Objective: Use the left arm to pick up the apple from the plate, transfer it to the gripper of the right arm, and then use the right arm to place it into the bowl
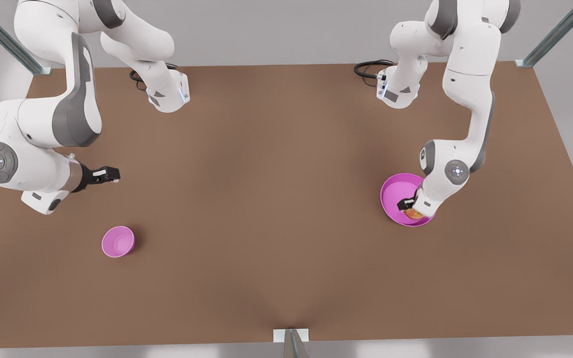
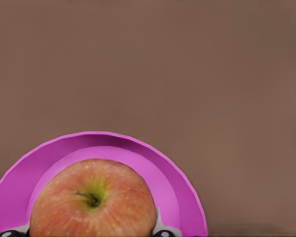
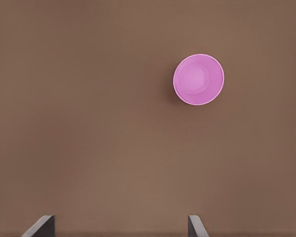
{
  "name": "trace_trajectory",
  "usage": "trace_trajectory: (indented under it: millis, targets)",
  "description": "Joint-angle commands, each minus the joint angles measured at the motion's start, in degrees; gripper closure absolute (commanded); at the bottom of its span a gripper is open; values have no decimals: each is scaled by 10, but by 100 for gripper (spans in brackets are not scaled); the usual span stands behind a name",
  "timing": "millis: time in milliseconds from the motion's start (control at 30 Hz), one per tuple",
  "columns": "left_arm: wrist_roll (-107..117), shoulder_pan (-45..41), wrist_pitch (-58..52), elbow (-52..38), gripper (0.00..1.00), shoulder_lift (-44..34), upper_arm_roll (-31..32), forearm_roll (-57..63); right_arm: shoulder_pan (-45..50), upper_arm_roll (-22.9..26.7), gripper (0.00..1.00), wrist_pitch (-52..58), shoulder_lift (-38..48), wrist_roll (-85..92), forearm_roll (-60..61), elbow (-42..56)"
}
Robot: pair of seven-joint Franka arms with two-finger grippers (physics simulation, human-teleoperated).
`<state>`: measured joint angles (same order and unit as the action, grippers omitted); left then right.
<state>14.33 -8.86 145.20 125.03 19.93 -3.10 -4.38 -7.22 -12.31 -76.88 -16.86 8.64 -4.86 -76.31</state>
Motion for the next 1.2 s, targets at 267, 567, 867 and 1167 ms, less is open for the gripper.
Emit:
trace_trajectory:
  millis: [267,567,867,1167]
  targets:
    - [5,-4,-89,-36,5,-12,19,-93,7,-12,0,-33,-111,8,44,84]
    - [0,-1,-238,-220,5,34,71,-201,3,-112,0,-194,-294,214,372,99]
    - [9,-5,-231,-367,5,102,137,-408,-15,-280,0,-297,-462,510,482,171]
    - [181,-45,-132,-425,5,142,169,-457,-6,-300,0,-394,-466,727,495,158]
